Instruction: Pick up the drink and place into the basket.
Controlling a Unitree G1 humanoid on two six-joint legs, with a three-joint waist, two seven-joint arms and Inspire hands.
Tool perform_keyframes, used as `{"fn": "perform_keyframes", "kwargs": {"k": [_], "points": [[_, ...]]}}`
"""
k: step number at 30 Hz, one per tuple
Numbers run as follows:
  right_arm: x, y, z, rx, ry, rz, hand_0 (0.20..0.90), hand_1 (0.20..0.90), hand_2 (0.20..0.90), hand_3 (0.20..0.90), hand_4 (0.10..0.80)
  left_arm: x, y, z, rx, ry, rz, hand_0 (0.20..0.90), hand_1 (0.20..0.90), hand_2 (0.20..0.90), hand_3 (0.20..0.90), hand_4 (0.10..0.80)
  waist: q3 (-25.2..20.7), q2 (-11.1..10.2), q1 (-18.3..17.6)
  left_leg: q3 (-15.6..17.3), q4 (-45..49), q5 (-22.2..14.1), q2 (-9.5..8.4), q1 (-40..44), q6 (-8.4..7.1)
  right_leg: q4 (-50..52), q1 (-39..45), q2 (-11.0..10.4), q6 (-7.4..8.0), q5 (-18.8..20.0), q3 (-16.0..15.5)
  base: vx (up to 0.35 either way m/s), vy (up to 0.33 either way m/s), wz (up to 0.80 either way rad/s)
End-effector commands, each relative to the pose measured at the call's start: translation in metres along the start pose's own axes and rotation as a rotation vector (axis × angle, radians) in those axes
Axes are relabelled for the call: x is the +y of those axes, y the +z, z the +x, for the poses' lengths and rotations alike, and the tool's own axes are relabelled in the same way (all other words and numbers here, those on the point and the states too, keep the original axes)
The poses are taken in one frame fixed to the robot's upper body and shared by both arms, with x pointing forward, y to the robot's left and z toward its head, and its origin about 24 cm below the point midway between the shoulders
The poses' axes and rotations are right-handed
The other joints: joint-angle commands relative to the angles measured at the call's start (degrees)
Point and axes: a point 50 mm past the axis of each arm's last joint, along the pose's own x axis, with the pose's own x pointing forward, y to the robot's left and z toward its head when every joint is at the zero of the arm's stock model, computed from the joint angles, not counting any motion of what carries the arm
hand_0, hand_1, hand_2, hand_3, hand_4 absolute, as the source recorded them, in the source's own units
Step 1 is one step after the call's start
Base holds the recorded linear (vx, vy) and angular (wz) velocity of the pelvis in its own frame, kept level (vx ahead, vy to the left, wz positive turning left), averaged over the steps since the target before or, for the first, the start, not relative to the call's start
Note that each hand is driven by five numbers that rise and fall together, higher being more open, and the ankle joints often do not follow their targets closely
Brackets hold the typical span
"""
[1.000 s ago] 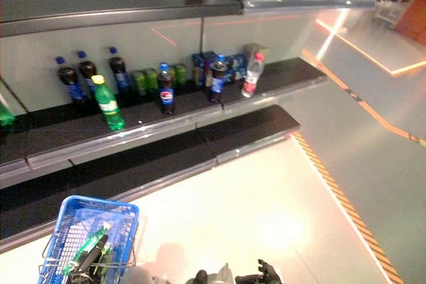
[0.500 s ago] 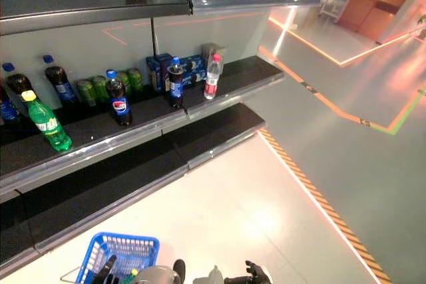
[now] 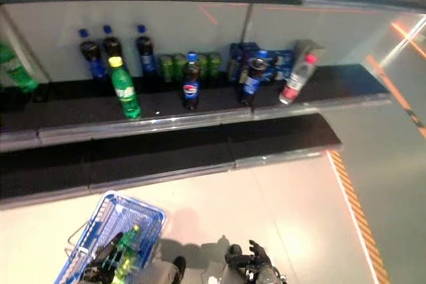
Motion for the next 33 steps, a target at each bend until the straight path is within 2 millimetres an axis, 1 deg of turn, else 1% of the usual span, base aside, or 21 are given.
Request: {"fn": "perform_keyframes", "kwargs": {"k": [1, 2, 3, 4, 5, 6, 8, 10, 13, 17, 18, 19, 21, 23, 24, 25, 27, 28, 31, 32, 33], "points": [[-0.025, 0.004, 0.000, -0.029, -0.035, -0.056, 0.900, 0.900, 0.900, 0.900, 0.800, -0.018, 0.016, -0.003, -0.146, -0.147, -0.026, 0.300, 0.300, 0.300, 0.200, 0.100, -2.22, -0.04, 1.76, 2.35, -1.29, 1.50, 8.46, 3.84, -5.03, -5.97, 4.22, 1.86, -2.60, 5.03, -4.11, 0.096, -0.305, 0.30], [-0.025, 0.004, 0.000, -0.029, -0.035, -0.056, 0.900, 0.900, 0.900, 0.900, 0.800, -0.018, 0.016, -0.003, -0.146, -0.147, -0.026, 0.300, 0.300, 0.300, 0.200, 0.100, -2.24, -0.04, 1.70, 2.29, -1.23, 1.49, 8.45, 3.77, -5.04, -5.99, 4.21, 1.85, -2.61, 5.03, -4.18, 0.078, -0.362, 0.52], [-0.031, 0.001, -0.001, -0.019, -0.059, -0.035, 0.900, 0.900, 0.900, 0.900, 0.800, -0.016, 0.011, -0.003, -0.126, -0.148, 0.007, 0.300, 0.300, 0.300, 0.200, 0.100, -2.07, -0.61, 2.15, 5.70, 1.46, 3.46, 8.80, 1.05, -5.29, -6.79, 5.95, 1.97, -3.38, 4.51, -7.67, 0.009, -0.221, 0.65], [-0.033, 0.000, -0.001, -0.014, -0.069, -0.022, 0.900, 0.900, 0.900, 0.900, 0.800, -0.016, 0.009, -0.003, -0.118, -0.144, 0.016, 0.300, 0.300, 0.300, 0.200, 0.100, -1.91, -0.73, 2.19, 7.32, 2.31, 3.90, 9.05, 0.17, -5.34, -6.82, 6.36, 2.07, -3.76, 4.23, -8.76, 0.013, -0.326, 1.19], [-0.041, -0.005, -0.001, -0.004, -0.100, 0.033, 0.900, 0.900, 0.900, 0.900, 0.800, -0.017, 0.005, -0.003, -0.092, -0.151, 0.048, 0.300, 0.300, 0.300, 0.200, 0.100, -1.28, -0.39, 1.88, 11.51, 4.00, 4.88, 9.99, -1.74, -5.79, -6.60, 7.13, 2.37, -4.77, 3.36, -11.78, 0.030, -0.220, 1.42], [-0.045, -0.007, -0.001, -0.004, -0.117, 0.059, 0.900, 0.900, 0.900, 0.900, 0.800, -0.016, 0.002, -0.003, -0.078, -0.147, 0.062, 0.300, 0.300, 0.300, 0.200, 0.100, -0.92, 0.14, 1.83, 13.20, 3.63, 5.50, 10.07, -2.44, -6.05, -6.46, 7.63, 2.74, -5.19, 2.84, -13.26, 0.042, -0.148, 1.51], [-0.050, -0.008, 0.000, -0.008, -0.133, 0.072, 0.900, 0.900, 0.900, 0.900, 0.800, -0.006, -0.005, -0.006, -0.056, -0.123, 0.067, 0.300, 0.300, 0.300, 0.200, 0.100, -0.86, 1.28, 1.86, 13.96, -1.25, 4.53, 7.93, -1.18, -5.38, -6.19, 7.64, 3.36, -5.07, 2.61, -14.05, 0.092, 0.017, 0.91], [-0.052, -0.010, -0.001, -0.005, -0.139, 0.080, 0.900, 0.900, 0.900, 0.900, 0.800, 0.001, -0.007, -0.007, -0.043, -0.111, 0.082, 0.300, 0.300, 0.300, 0.200, 0.100, -0.85, 2.04, 1.60, 14.81, -3.58, 5.86, 7.84, -0.56, -5.71, -6.42, 8.10, 3.98, -5.30, 2.32, -14.31, 0.132, 0.084, 0.26], [-0.045, -0.012, 0.000, -0.006, -0.111, 0.060, 0.900, 0.900, 0.900, 0.900, 0.800, 0.012, -0.009, -0.008, -0.044, -0.055, 0.084, 0.300, 0.300, 0.300, 0.200, 0.100, -1.68, 2.39, 1.59, 11.30, -6.23, 5.10, 6.34, 1.73, -5.10, -5.47, 8.57, 4.16, -5.35, 1.38, -12.86, 0.184, 0.138, 0.06], [-0.035, -0.015, -0.002, -0.021, -0.093, 0.070, 0.900, 0.900, 0.900, 0.900, 0.800, 0.011, -0.005, -0.007, -0.043, -0.064, 0.134, 0.300, 0.300, 0.300, 0.200, 0.100, -2.34, 3.11, 0.52, 11.98, -8.24, 4.85, 6.09, 3.94, -4.03, 0.68, 7.52, 4.01, -4.79, -0.26, -12.45, 0.158, 0.146, -0.04], [-0.027, -0.012, -0.003, -0.034, -0.085, 0.067, 0.900, 0.900, 0.900, 0.900, 0.800, 0.006, 0.003, -0.004, -0.051, -0.086, 0.173, 0.300, 0.300, 0.300, 0.200, 0.100, -1.99, 3.65, -0.93, 11.90, -8.25, 3.93, 5.39, 4.91, -2.46, 9.41, 4.16, 4.09, -3.37, 0.98, -10.76, 0.083, 0.103, 0.04], [-0.027, -0.011, -0.003, -0.035, -0.085, 0.067, 0.900, 0.900, 0.900, 0.900, 0.800, 0.006, 0.003, -0.004, -0.051, -0.088, 0.174, 0.300, 0.300, 0.300, 0.200, 0.100, -1.98, 3.64, -0.99, 11.96, -8.25, 3.87, 5.33, 4.93, -2.34, 10.26, 3.72, 4.01, -3.21, 1.02, -10.57, 0.103, 0.133, 0.06], [-0.023, -0.004, -0.004, -0.060, -0.075, 0.075, 0.900, 0.900, 0.900, 0.900, 0.800, -0.003, 0.013, -0.002, -0.072, -0.137, 0.197, 0.300, 0.300, 0.300, 0.200, 0.100, -1.10, 4.55, -2.95, 12.23, -8.98, 2.94, 5.68, 6.64, -1.25, 18.26, -1.22, 3.88, -1.50, 3.12, -7.59, 0.065, 0.017, 0.01], [-0.023, 0.001, -0.003, -0.071, -0.074, 0.078, 0.900, 0.900, 0.900, 0.900, 0.800, -0.010, 0.016, -0.001, -0.086, -0.158, 0.195, 0.300, 0.300, 0.300, 0.200, 0.100, -0.82, 4.48, -3.56, 12.43, -8.95, 2.69, 5.82, 6.97, -1.58, 14.92, -1.27, 3.06, -1.51, 3.68, -6.36, 0.060, -0.096, 0.04], [-0.024, 0.004, -0.002, -0.080, -0.073, 0.079, 0.900, 0.900, 0.900, 0.900, 0.800, -0.017, 0.018, 0.000, -0.095, -0.174, 0.188, 0.300, 0.300, 0.300, 0.200, 0.100, -0.62, 4.44, -3.77, 12.39, -8.44, 2.62, 6.07, 6.74, -2.04, 10.23, -0.04, 2.23, -1.92, 3.19, -5.88, 0.033, -0.282, 0.24], [-0.027, 0.011, -0.001, -0.103, -0.073, 0.060, 0.900, 0.900, 0.900, 0.900, 0.800, -0.031, 0.020, 0.001, -0.109, -0.216, 0.176, 0.300, 0.300, 0.300, 0.200, 0.100, -0.35, 4.03, -3.88, 12.59, -7.34, 2.29, 6.20, 5.90, -3.08, 0.54, 1.03, -0.92, -1.73, 5.18, -4.91, -0.017, -0.285, 0.31], [-0.029, 0.016, 0.000, -0.121, -0.074, 0.047, 0.900, 0.900, 0.900, 0.900, 0.800, -0.040, 0.021, 0.002, -0.121, -0.242, 0.169, 0.300, 0.300, 0.300, 0.200, 0.100, 0.11, 4.23, -4.08, 12.76, -7.18, 2.08, 6.94, 5.64, -3.49, -1.23, 0.67, -2.06, -1.17, 6.77, -3.99, -0.076, -0.291, 0.32], [-0.030, 0.022, 0.002, -0.124, -0.072, 0.032, 0.900, 0.900, 0.900, 0.900, 0.800, -0.046, 0.021, 0.001, -0.136, -0.259, 0.164, 0.300, 0.300, 0.300, 0.200, 0.100, 0.28, 4.16, -4.56, 13.00, -6.96, 1.98, 9.02, 5.82, -4.31, -2.15, 0.13, -2.07, -0.65, 6.92, -2.65, -0.057, -0.340, 0.32], [-0.030, 0.021, 0.002, -0.106, -0.072, 0.027, 0.900, 0.900, 0.900, 0.900, 0.800, -0.044, 0.018, 0.001, -0.135, -0.245, 0.144, 0.300, 0.300, 0.300, 0.200, 0.100, -0.44, 3.58, -4.16, 13.51, -6.65, 2.39, 10.66, 5.95, -5.46, -4.62, 2.89, -1.48, -1.15, 5.82, -4.77, 0.012, -0.337, 0.10], [-0.033, 0.019, 0.001, -0.108, -0.067, 0.033, 0.900, 0.900, 0.900, 0.900, 0.800, -0.039, 0.012, -0.001, -0.122, -0.232, 0.153, 0.300, 0.300, 0.300, 0.200, 0.100, -1.23, 3.10, -3.72, 14.26, -7.45, 3.62, 12.62, 6.21, -6.41, -5.51, 4.50, -0.23, -1.89, 4.86, -6.03, 0.040, -0.378, 0.04], [-0.034, 0.020, 0.001, -0.107, -0.068, 0.036, 0.900, 0.900, 0.900, 0.900, 0.800, -0.037, 0.011, -0.001, -0.116, -0.229, 0.162, 0.300, 0.300, 0.300, 0.200, 0.100, -1.39, 2.97, -3.66, 14.55, -7.74, 3.95, 13.18, 6.31, -6.63, -5.83, 4.88, 0.06, -2.14, 4.68, -6.37, 0.024, -0.391, -0.06]]}}
